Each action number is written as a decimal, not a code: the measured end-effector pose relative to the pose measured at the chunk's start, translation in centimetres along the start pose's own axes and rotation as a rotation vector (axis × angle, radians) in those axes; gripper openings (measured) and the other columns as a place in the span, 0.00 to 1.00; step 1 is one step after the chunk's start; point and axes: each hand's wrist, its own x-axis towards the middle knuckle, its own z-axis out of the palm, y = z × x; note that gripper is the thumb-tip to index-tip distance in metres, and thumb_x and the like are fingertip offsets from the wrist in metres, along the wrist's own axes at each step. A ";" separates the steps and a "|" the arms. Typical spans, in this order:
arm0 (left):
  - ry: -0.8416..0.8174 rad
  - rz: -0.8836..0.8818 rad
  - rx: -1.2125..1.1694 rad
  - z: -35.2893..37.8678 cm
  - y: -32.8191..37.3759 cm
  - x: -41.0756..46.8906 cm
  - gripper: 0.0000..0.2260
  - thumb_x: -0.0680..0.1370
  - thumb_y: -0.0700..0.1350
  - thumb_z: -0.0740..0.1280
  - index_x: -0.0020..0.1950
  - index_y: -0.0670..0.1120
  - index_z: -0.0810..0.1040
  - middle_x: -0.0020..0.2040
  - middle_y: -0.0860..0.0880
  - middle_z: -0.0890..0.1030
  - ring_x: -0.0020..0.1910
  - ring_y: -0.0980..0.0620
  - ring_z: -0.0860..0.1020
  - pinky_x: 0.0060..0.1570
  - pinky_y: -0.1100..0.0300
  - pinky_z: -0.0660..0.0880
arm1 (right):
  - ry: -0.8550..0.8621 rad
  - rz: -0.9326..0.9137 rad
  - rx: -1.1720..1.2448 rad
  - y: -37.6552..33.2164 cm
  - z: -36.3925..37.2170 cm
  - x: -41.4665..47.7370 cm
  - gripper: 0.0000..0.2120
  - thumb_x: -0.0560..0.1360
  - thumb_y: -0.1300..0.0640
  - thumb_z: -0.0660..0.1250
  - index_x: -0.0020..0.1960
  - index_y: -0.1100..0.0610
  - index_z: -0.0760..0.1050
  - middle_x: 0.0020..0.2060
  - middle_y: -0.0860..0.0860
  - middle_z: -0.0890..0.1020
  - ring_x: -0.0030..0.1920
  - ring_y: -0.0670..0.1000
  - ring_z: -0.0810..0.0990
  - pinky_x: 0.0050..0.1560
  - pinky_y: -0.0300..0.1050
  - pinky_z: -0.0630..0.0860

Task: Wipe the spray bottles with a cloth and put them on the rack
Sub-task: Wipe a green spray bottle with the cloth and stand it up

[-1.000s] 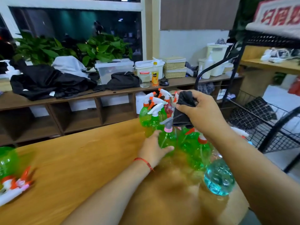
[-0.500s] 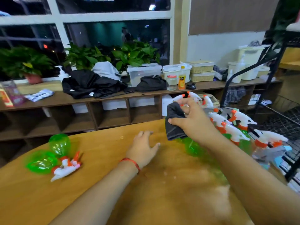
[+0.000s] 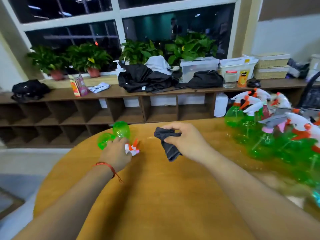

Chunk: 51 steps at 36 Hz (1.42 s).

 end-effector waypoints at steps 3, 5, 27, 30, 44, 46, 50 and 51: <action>-0.024 0.019 0.123 0.6 -0.6 0.3 0.26 0.76 0.46 0.69 0.75 0.54 0.73 0.73 0.49 0.74 0.72 0.41 0.70 0.70 0.46 0.72 | -0.037 -0.002 -0.006 0.8 0.5 0.9 0.15 0.80 0.65 0.70 0.59 0.46 0.82 0.45 0.37 0.82 0.35 0.29 0.78 0.34 0.24 0.69; -0.014 0.037 0.257 0.9 -1.2 0.9 0.27 0.78 0.47 0.68 0.77 0.57 0.70 0.77 0.51 0.71 0.79 0.43 0.66 0.74 0.46 0.68 | -0.061 0.019 -0.002 1.4 0.5 1.5 0.14 0.81 0.65 0.70 0.61 0.48 0.83 0.46 0.41 0.84 0.38 0.32 0.81 0.35 0.26 0.71; -0.164 0.044 0.610 -1.6 -5.7 0.0 0.29 0.83 0.54 0.67 0.82 0.61 0.60 0.82 0.42 0.61 0.80 0.37 0.63 0.73 0.40 0.70 | -0.057 0.143 0.213 -0.4 1.7 -0.6 0.06 0.82 0.57 0.70 0.59 0.50 0.78 0.51 0.48 0.88 0.54 0.61 0.86 0.47 0.58 0.80; -0.146 0.057 0.658 -2.1 -5.8 -1.6 0.26 0.84 0.59 0.65 0.81 0.63 0.64 0.80 0.43 0.64 0.78 0.38 0.64 0.72 0.40 0.71 | -0.059 0.114 0.212 -1.6 1.1 -2.5 0.07 0.82 0.57 0.70 0.59 0.51 0.77 0.50 0.49 0.88 0.54 0.63 0.86 0.45 0.56 0.78; -0.199 0.083 0.285 -2.4 -2.5 -5.2 0.22 0.88 0.56 0.58 0.81 0.54 0.64 0.78 0.47 0.70 0.76 0.41 0.70 0.71 0.43 0.73 | -0.054 0.058 0.150 -1.2 -2.8 -7.3 0.06 0.81 0.56 0.72 0.56 0.48 0.80 0.49 0.41 0.88 0.45 0.44 0.86 0.41 0.41 0.76; -0.132 0.107 0.125 -2.2 -0.7 -4.9 0.21 0.88 0.55 0.60 0.80 0.52 0.67 0.74 0.47 0.74 0.70 0.42 0.75 0.66 0.46 0.75 | -0.037 0.071 0.163 -0.5 -3.3 -7.0 0.05 0.81 0.56 0.72 0.56 0.47 0.80 0.49 0.41 0.88 0.46 0.45 0.86 0.39 0.38 0.75; -0.061 0.148 -0.309 -1.1 3.0 -4.2 0.14 0.87 0.52 0.63 0.72 0.52 0.73 0.62 0.51 0.78 0.62 0.46 0.78 0.56 0.53 0.72 | -0.001 0.086 0.183 1.1 -4.0 -6.4 0.05 0.81 0.56 0.72 0.56 0.48 0.79 0.48 0.41 0.88 0.44 0.44 0.86 0.35 0.36 0.75; -0.064 0.153 -0.433 -0.9 4.0 -4.0 0.10 0.87 0.52 0.63 0.68 0.54 0.74 0.59 0.55 0.79 0.60 0.49 0.78 0.56 0.54 0.71 | 0.016 0.089 0.191 1.6 -4.2 -6.2 0.06 0.81 0.57 0.72 0.55 0.48 0.79 0.48 0.41 0.88 0.42 0.43 0.86 0.34 0.36 0.75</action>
